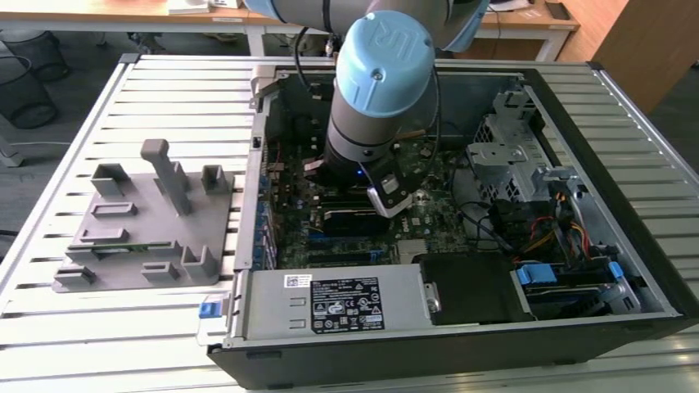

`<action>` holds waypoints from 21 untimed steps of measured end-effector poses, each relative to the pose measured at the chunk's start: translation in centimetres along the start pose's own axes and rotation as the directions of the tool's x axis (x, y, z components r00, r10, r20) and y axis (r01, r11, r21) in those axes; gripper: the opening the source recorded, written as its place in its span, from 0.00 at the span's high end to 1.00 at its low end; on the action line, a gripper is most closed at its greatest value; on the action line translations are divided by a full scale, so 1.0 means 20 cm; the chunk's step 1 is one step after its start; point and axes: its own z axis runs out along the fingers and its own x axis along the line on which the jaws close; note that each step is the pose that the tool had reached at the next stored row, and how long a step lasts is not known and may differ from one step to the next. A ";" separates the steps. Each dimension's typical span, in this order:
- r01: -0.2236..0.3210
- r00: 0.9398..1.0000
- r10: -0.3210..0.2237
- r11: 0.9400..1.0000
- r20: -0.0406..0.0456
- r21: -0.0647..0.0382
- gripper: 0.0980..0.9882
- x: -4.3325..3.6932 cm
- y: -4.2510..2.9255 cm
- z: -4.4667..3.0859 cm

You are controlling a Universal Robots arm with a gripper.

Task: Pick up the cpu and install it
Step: 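Install the second cpu locking lever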

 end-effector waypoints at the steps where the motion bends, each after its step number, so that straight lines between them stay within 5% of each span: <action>1: 0.000 1.000 0.000 1.000 0.000 0.000 0.99 0.000 0.000 0.000; 9: 0.000 1.000 0.000 1.000 0.000 -0.001 0.99 0.002 0.005 -0.012; 21: 0.000 1.000 0.000 1.000 0.000 -0.001 0.99 0.007 0.033 -0.090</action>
